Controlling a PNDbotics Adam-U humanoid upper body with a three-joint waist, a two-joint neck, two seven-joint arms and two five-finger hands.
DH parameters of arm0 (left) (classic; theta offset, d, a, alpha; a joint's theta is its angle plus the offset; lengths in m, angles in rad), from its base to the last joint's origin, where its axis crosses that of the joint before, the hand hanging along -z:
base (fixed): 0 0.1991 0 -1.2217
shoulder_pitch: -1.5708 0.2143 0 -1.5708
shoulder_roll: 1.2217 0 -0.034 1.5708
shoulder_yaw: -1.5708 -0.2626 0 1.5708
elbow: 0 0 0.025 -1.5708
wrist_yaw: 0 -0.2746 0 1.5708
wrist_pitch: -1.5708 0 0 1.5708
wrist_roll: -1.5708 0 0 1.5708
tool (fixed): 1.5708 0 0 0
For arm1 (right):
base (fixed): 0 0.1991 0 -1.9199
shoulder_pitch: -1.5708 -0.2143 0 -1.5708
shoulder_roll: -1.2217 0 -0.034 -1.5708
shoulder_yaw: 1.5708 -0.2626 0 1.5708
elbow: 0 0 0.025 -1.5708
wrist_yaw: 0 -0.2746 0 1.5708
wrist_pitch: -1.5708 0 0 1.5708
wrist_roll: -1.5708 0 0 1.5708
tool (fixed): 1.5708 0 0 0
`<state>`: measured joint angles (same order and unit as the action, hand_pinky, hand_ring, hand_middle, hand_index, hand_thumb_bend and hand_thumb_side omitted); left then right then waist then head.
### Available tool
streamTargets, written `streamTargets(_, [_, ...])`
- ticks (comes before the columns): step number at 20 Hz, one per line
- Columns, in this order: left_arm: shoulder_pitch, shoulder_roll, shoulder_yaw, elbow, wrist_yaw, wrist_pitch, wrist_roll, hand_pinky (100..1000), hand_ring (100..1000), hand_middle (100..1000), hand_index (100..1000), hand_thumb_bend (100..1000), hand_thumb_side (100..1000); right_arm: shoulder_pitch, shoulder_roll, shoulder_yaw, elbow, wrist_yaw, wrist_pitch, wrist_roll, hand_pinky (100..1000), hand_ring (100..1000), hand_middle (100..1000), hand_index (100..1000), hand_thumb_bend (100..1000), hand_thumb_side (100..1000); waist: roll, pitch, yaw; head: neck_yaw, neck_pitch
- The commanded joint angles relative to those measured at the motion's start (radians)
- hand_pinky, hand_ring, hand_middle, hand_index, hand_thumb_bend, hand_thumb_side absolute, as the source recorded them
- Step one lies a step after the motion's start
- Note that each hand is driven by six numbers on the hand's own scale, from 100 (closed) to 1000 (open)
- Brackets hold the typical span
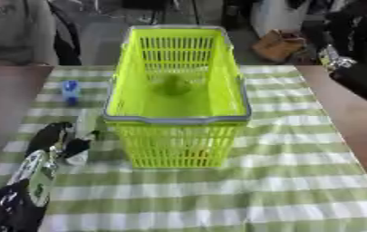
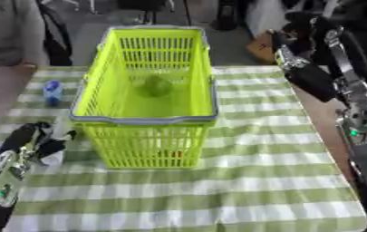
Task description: Pick up objects on the table and place them in the box.
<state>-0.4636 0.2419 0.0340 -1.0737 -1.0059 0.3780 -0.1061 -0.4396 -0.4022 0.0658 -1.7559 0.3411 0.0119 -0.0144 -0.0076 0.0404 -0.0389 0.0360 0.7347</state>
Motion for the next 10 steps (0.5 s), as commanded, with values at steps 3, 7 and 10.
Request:
streamTargets(3, [-0.009,0.01,-0.003,-0.008,0.047,-0.005,0.02,149,583,521,779,190,327,-0.013,-0.02,-0.005,-0.01,-0.005,-0.001,0.001,612,570,712,862,291,605,-0.001,-0.01,0.001,0.002,-0.004])
streamTargets(7, [-0.019,0.034,-0.015,-0.028,-0.003,-0.029,-0.022,100,521,437,646,100,175,-0.013,-0.019,-0.005,-0.009,-0.005,-0.001,0.002,612,570,712,862,290,605,-0.001,-0.01,0.0,0.002,-0.003])
streamTargets(10, [-0.035,0.067,-0.035,-0.048,-0.071,-0.065,-0.083,100,464,410,539,113,100,-0.013,-0.02,-0.004,-0.009,-0.005,-0.002,0.002,612,570,712,862,290,605,0.001,-0.011,-0.002,0.004,-0.002])
